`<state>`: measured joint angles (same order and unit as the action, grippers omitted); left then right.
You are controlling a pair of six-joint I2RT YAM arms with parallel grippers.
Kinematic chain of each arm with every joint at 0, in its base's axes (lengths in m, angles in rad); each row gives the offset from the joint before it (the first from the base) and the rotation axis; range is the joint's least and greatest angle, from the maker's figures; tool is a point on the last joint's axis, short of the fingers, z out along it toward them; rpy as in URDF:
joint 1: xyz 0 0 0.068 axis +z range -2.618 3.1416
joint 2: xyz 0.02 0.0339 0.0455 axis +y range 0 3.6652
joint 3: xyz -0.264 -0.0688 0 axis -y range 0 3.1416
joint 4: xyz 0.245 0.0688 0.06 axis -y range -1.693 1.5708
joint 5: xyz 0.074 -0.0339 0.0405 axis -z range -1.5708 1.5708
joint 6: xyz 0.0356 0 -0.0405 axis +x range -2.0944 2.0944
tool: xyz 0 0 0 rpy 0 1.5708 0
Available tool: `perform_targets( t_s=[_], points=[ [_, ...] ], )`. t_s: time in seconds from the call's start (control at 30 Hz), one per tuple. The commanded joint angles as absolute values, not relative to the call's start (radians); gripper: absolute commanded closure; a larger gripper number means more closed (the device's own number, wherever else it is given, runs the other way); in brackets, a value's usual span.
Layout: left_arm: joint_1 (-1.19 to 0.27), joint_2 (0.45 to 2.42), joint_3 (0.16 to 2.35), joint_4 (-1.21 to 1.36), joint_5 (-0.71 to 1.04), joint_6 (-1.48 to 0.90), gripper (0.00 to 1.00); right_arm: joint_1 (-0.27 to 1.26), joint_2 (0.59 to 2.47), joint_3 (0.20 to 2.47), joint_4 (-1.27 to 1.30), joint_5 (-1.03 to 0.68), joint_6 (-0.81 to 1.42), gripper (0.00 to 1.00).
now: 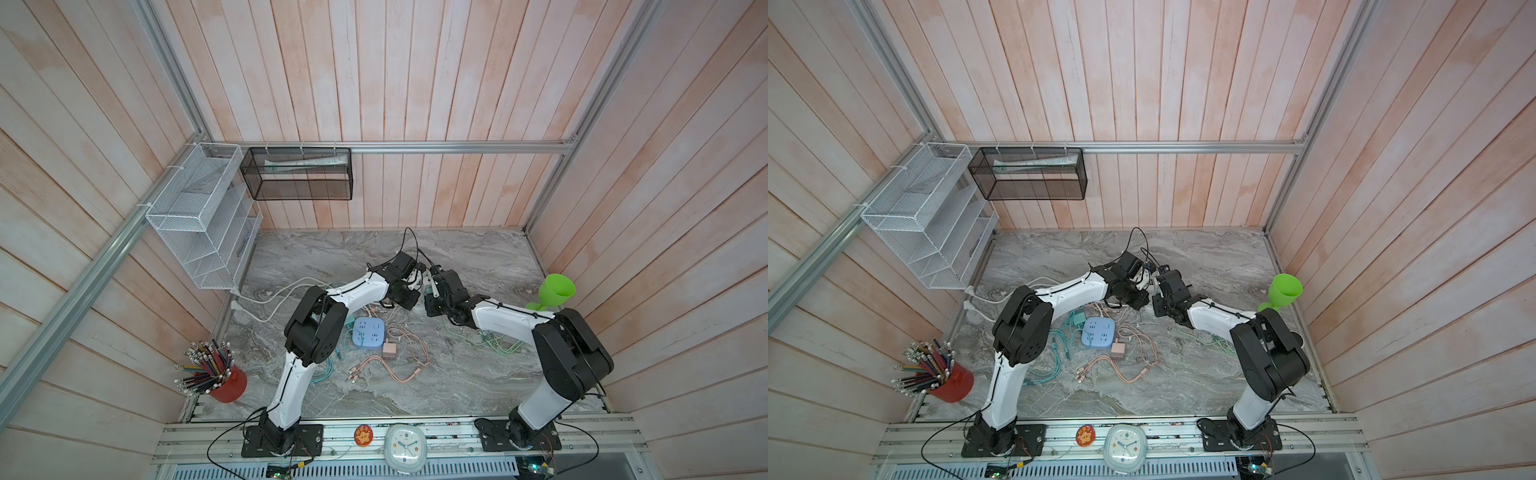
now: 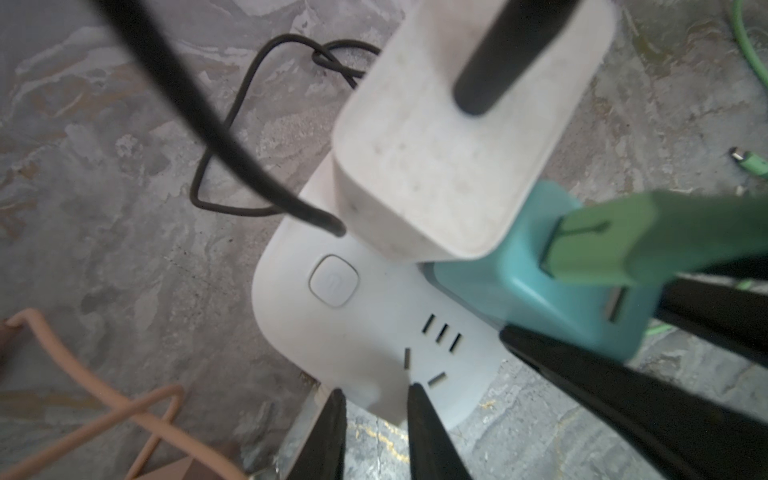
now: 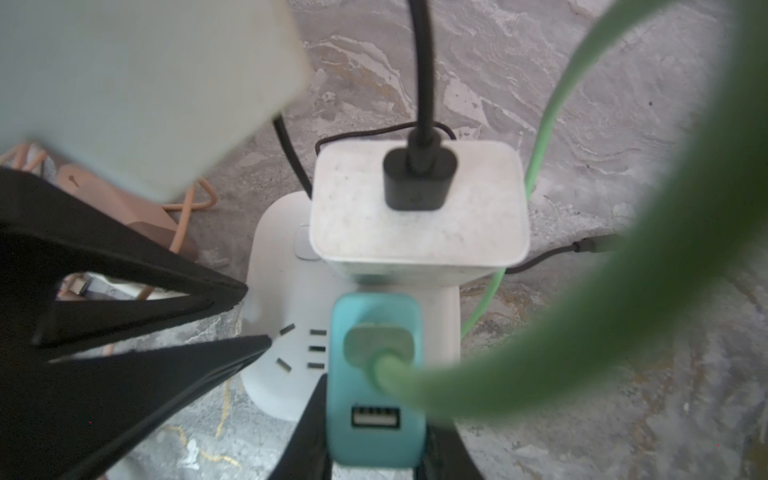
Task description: Pull the plug off the socket
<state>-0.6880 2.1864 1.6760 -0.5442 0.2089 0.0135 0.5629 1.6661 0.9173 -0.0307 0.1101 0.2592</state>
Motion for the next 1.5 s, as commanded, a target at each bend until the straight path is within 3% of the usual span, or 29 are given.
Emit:
perform_targets(
  t_s=[0.0, 0.57, 1.47],
  points=[
    [-0.706, 2.265, 1.663, -0.612, 0.199, 0.012, 0.72, 0.587, 1.637, 0.964, -0.022, 0.049, 0.261, 0.91],
    [-0.71, 2.281, 1.681, -0.63, 0.183, 0.01, 0.72, 0.572, 1.593, 0.969, -0.039, 0.045, 0.268, 0.93],
    [-0.711, 2.317, 1.789, -0.622, 0.275, -0.047, 0.72, 0.641, 1.732, 1.036, -0.082, 0.119, 0.253, 0.94]
  ],
)
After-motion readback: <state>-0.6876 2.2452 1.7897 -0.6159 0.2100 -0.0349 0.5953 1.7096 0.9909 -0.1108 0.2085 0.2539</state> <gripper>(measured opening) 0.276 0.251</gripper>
